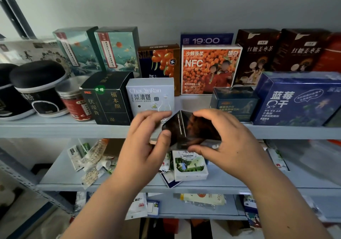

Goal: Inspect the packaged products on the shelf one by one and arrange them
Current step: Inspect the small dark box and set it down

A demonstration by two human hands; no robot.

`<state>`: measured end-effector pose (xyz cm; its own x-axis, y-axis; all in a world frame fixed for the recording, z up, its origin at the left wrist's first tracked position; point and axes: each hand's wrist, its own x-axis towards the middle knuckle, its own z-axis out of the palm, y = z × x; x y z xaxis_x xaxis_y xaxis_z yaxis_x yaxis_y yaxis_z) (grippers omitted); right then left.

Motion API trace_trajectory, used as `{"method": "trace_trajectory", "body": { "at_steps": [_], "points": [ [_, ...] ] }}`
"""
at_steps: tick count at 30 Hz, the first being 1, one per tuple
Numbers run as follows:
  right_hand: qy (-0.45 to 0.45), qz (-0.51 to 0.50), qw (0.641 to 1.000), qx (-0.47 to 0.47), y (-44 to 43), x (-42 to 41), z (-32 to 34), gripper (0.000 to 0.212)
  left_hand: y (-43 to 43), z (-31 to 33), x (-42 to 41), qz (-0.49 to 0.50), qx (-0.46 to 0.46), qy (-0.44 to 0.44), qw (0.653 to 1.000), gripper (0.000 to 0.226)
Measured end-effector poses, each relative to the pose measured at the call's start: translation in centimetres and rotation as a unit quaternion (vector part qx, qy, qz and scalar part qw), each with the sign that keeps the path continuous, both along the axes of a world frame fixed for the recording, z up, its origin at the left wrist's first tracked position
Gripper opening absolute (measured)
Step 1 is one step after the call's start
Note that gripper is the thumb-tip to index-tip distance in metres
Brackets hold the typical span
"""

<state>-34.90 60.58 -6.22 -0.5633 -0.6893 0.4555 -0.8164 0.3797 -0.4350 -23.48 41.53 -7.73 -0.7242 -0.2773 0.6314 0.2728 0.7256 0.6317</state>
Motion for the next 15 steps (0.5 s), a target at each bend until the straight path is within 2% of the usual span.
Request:
{"method": "trace_trajectory", "body": {
  "at_steps": [2, 4, 7, 10, 15],
  "points": [
    [0.039, -0.021, 0.999, 0.000, -0.2, -0.2, 0.2, 0.069, -1.0, 1.1, -0.5, 0.022, -0.176, 0.046, 0.983, 0.042],
    [0.076, -0.039, 0.996, 0.003, -0.6, -0.3, 0.4, 0.069, -1.6, 2.3, -1.4, 0.054, -0.265, 0.059, 0.961, 0.049],
    [0.114, -0.054, 0.992, -0.001, -1.4, -0.3, 0.7, 0.066, -2.6, 3.1, -3.0, 0.135, -0.362, -0.021, 0.922, 0.061],
    [0.147, -0.072, 0.986, 0.012, -1.9, -0.7, 0.9, 0.064, -3.0, 3.3, -3.9, 0.170, -0.407, -0.122, 0.889, 0.073],
    [0.141, -0.099, 0.984, 0.045, -2.1, -1.2, 1.4, 0.068, -3.3, 4.2, -4.3, 0.182, -0.422, -0.135, 0.878, 0.067]
  ]
}}
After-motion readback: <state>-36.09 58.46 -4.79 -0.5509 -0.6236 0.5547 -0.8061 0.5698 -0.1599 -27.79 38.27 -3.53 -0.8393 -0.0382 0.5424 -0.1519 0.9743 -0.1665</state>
